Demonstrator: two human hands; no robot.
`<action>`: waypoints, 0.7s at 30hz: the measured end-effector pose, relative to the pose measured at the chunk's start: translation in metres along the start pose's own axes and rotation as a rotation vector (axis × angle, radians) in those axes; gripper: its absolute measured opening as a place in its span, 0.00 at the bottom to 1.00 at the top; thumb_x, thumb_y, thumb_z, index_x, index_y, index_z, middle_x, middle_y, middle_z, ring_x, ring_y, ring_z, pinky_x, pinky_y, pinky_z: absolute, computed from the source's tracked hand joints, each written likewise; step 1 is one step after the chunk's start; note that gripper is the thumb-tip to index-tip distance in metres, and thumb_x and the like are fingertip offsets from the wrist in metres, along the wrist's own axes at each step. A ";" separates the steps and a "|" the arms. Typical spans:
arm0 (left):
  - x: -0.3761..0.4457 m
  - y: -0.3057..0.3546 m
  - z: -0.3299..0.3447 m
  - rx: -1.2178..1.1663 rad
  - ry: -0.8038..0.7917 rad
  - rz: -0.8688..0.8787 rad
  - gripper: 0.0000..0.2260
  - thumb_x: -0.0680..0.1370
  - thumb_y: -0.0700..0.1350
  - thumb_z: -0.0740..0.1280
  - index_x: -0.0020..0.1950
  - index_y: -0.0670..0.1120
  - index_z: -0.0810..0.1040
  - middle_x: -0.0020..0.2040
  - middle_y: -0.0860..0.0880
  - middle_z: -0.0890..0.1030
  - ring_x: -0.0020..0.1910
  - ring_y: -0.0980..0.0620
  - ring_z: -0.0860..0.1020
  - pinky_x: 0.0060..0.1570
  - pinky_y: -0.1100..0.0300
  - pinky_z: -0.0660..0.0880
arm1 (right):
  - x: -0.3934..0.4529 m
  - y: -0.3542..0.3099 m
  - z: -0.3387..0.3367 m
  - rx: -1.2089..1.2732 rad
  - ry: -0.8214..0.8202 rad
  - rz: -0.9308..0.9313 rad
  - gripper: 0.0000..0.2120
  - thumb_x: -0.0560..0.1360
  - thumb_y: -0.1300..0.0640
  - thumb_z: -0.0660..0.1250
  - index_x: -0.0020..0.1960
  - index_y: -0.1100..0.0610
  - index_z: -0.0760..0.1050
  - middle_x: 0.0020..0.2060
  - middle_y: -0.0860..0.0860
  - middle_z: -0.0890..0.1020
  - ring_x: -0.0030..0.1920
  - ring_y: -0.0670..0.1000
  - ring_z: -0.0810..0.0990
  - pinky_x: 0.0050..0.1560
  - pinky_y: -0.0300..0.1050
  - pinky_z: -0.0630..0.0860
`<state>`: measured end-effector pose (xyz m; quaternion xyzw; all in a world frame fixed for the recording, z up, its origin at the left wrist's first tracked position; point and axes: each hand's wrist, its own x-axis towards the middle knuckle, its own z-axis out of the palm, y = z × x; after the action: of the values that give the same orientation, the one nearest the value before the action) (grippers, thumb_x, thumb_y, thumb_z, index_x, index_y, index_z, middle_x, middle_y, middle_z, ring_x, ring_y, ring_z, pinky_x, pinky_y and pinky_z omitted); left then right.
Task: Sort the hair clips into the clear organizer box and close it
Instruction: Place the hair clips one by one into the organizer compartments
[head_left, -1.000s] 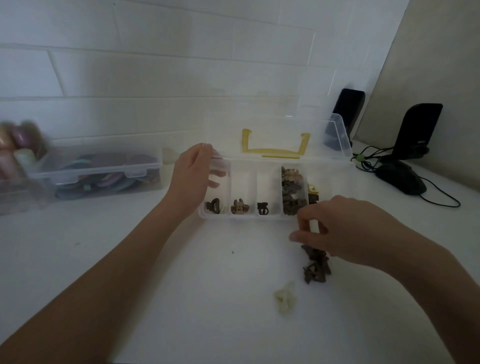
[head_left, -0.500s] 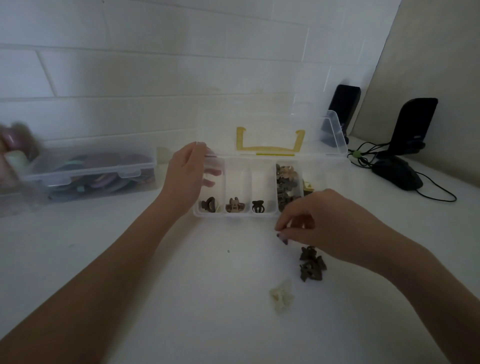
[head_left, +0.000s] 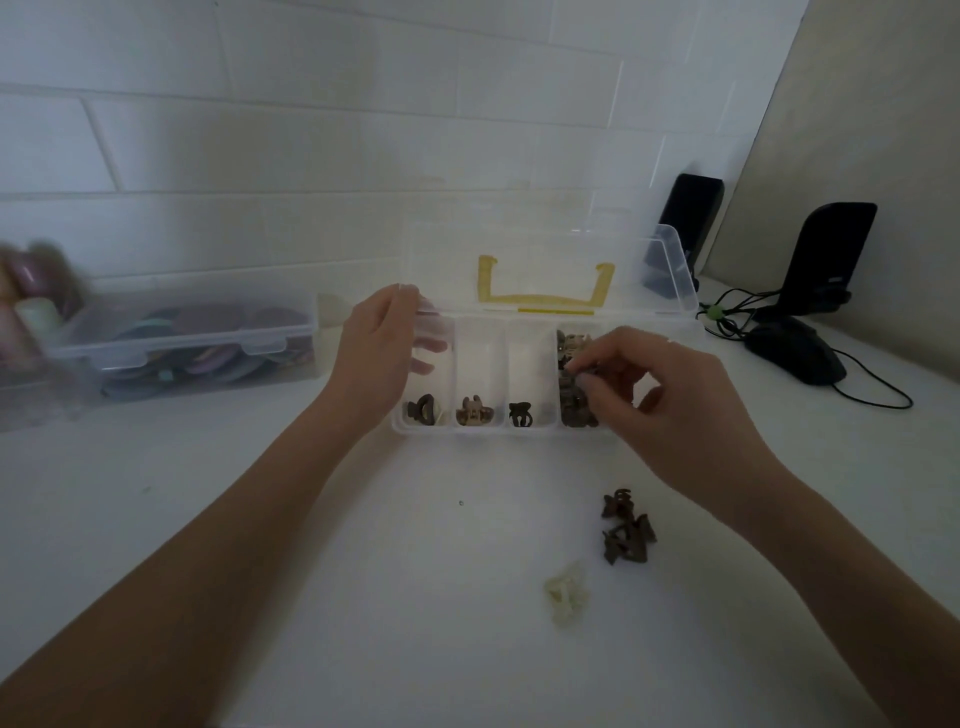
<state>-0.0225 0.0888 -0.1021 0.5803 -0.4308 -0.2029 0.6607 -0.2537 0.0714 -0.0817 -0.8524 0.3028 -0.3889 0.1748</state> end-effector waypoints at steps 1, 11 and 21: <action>0.000 0.000 0.000 -0.001 0.001 -0.001 0.13 0.80 0.45 0.53 0.41 0.44 0.73 0.39 0.44 0.79 0.31 0.54 0.79 0.36 0.53 0.76 | 0.001 0.001 0.000 -0.002 0.038 -0.002 0.06 0.72 0.61 0.68 0.44 0.51 0.78 0.34 0.42 0.78 0.38 0.47 0.76 0.33 0.29 0.68; 0.006 0.007 -0.015 -0.014 0.007 -0.055 0.13 0.80 0.44 0.53 0.42 0.43 0.74 0.38 0.46 0.78 0.26 0.58 0.78 0.30 0.59 0.76 | 0.005 0.020 -0.006 -0.071 0.292 0.105 0.04 0.74 0.57 0.67 0.43 0.53 0.72 0.34 0.45 0.78 0.37 0.43 0.75 0.35 0.29 0.67; 0.007 0.006 -0.018 -0.028 0.028 -0.067 0.13 0.80 0.43 0.54 0.41 0.44 0.74 0.36 0.47 0.79 0.26 0.57 0.78 0.28 0.61 0.75 | 0.004 0.026 -0.007 -0.192 0.292 0.162 0.04 0.73 0.57 0.67 0.44 0.51 0.72 0.39 0.43 0.77 0.41 0.46 0.74 0.38 0.41 0.69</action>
<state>-0.0059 0.0961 -0.0930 0.5877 -0.3990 -0.2228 0.6676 -0.2670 0.0486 -0.0894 -0.7725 0.4284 -0.4623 0.0774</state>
